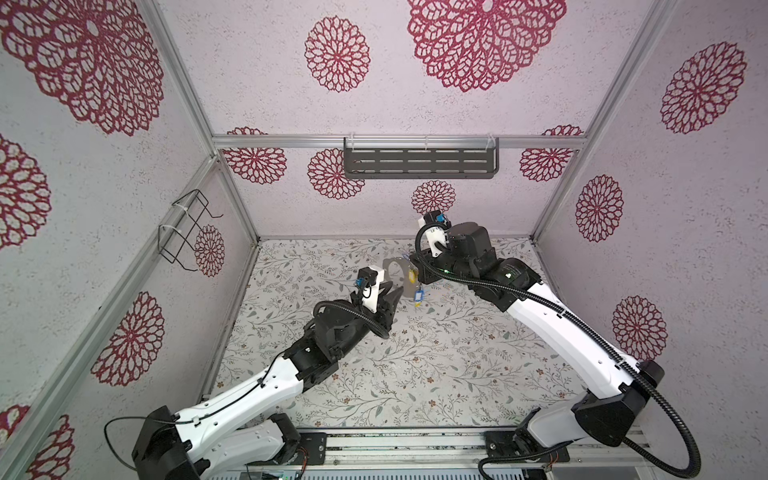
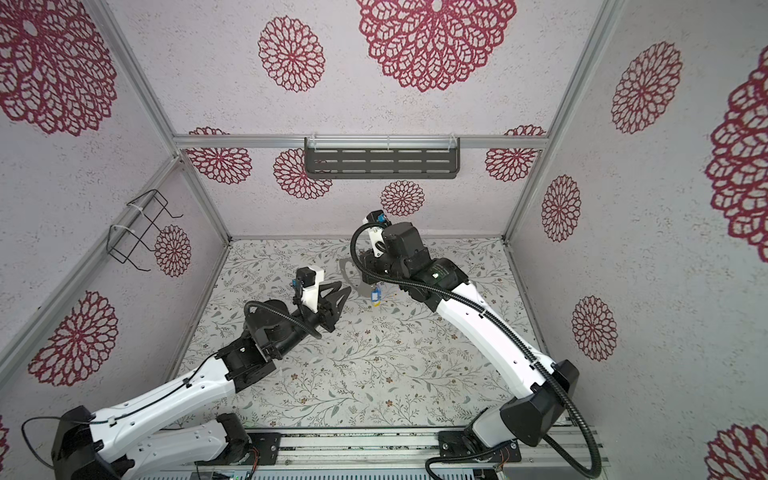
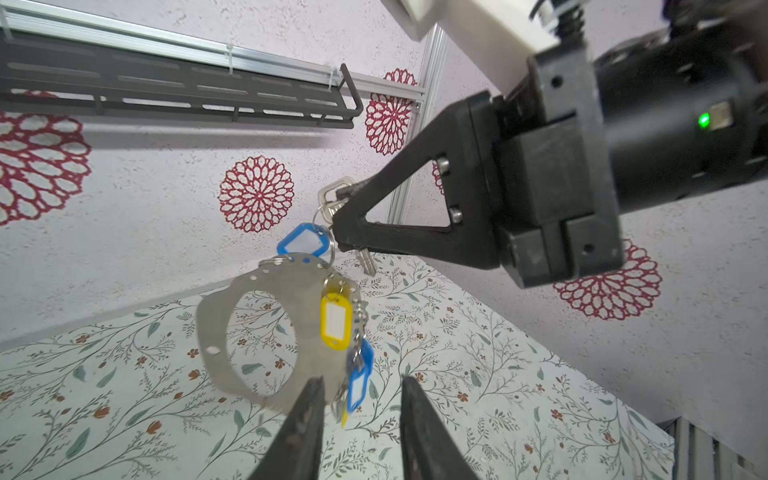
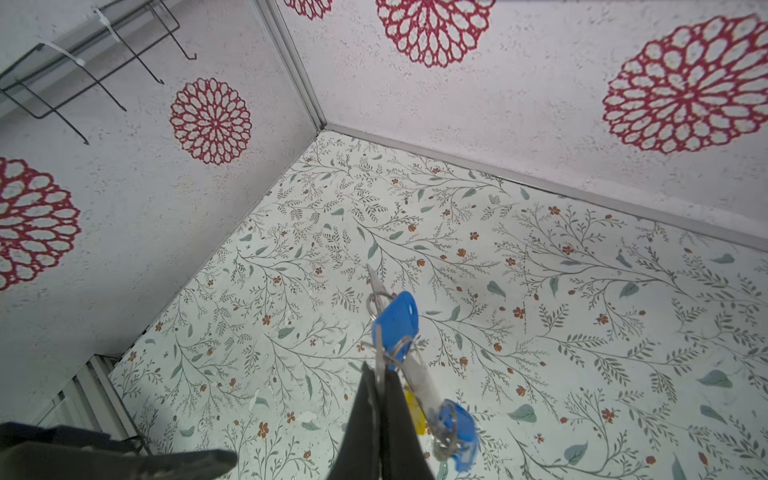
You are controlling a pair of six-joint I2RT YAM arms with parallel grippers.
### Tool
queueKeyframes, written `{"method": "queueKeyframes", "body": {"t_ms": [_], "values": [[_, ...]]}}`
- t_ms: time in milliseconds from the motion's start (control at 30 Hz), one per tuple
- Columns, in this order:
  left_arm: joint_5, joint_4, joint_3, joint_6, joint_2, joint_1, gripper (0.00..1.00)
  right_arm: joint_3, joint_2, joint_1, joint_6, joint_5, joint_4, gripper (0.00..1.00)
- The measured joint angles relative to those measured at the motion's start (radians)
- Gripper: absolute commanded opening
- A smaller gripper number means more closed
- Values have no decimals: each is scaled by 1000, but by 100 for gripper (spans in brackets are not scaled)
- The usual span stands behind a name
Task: Remove the keys from the keyring
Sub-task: 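Raise the held ring plate toward the left gripper while the left gripper approaches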
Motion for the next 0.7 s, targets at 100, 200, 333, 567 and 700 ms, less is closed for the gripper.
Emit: {"method": "queueKeyframes", "body": {"t_ms": [100,200,333,567,700], "values": [[-23,12,0,30,51,-2,46,0,8,0,7,-7,-23,0],[-44,10,1,69,58,-1,47,0,7,0,10,-19,-39,0],[-60,-24,41,116,60,-1,47,-7,3,0,20,-41,-39,0],[-63,0,74,141,93,1,46,-68,-42,13,48,-63,-35,0],[-65,9,70,141,121,1,46,-95,-55,29,63,-74,-32,0]]}}
